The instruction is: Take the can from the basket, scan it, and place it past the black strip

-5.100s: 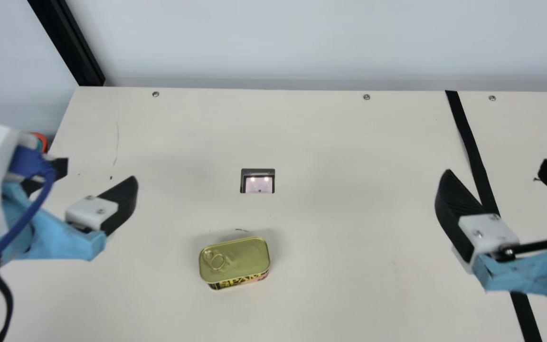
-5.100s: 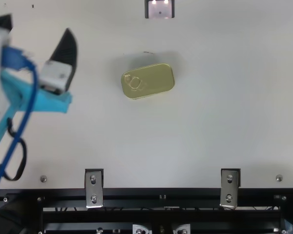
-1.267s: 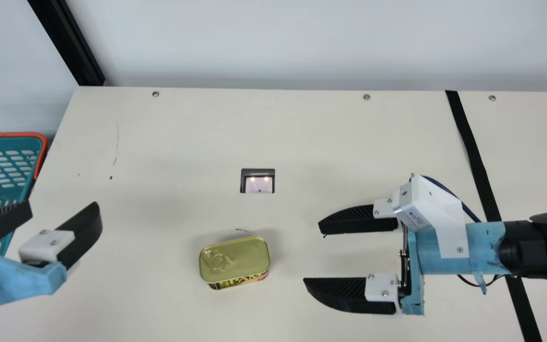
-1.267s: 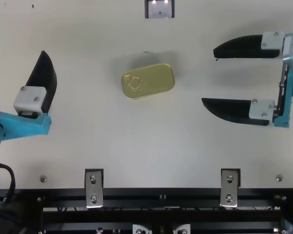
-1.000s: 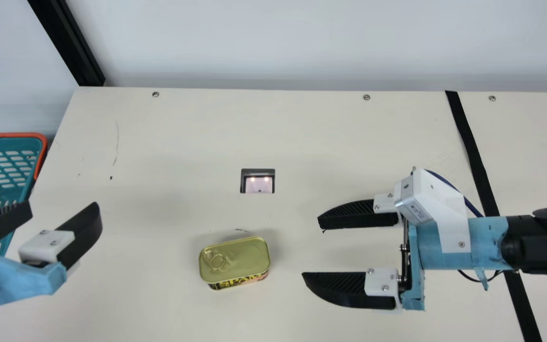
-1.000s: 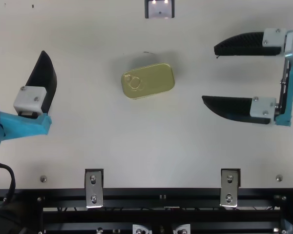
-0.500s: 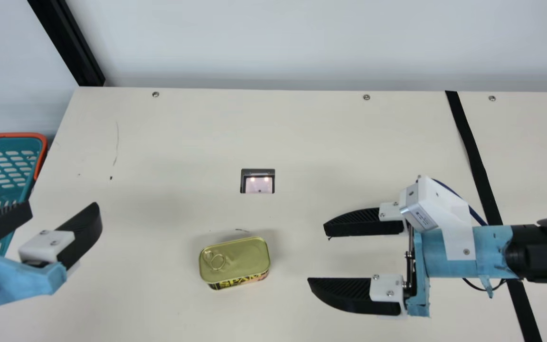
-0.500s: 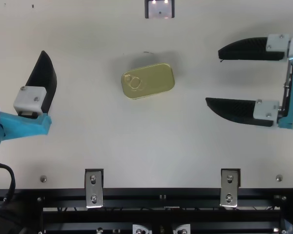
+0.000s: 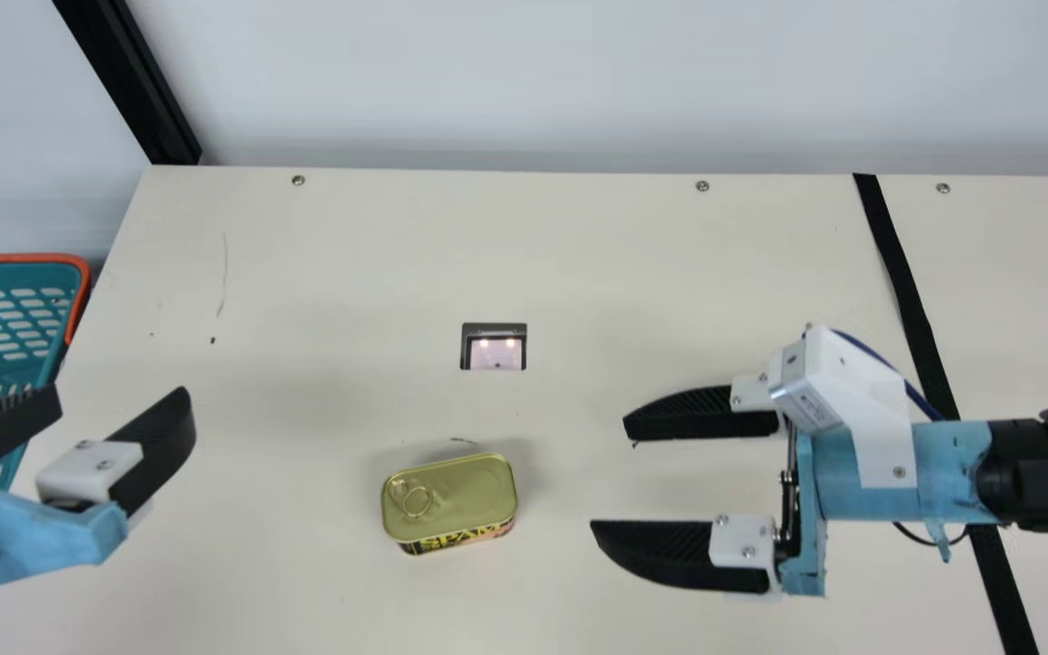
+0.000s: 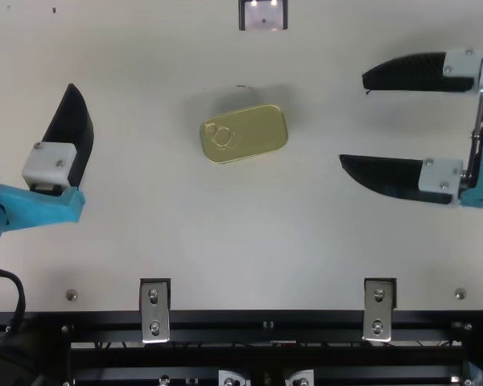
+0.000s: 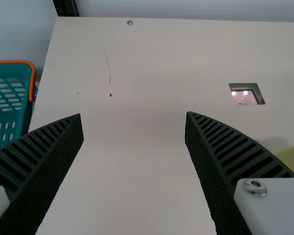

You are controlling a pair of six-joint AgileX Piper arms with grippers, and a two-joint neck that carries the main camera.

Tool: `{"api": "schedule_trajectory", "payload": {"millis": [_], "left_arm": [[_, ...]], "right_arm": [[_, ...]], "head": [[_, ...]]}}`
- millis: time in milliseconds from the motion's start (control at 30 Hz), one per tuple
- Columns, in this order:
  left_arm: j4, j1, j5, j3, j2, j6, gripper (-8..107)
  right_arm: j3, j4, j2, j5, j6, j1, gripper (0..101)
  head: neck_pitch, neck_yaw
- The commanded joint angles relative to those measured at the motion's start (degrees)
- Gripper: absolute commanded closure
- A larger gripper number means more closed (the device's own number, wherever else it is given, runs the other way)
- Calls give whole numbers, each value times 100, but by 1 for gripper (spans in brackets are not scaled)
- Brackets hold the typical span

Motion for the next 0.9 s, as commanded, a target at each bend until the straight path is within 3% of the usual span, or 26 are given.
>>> {"api": "schedule_trajectory", "payload": {"millis": [0,233,400,867], "left_arm": [[0,0,0,0,0,0,9],[0,0,0,0,0,0,9],[0,0,0,0,0,0,9],[0,0,0,0,0,0,9]], "right_arm": [[-134,-112,-283,-179,307,184,0],[-908,-1186,-987,-812,1516,1139,0],[-1689,-2232,-1124,-955,2496,1978,0],[-4016,-4451,-342,-151,4447,3876,0]], "head": [[79,-14],[79,-14],[79,-14],[79,-14]]}}
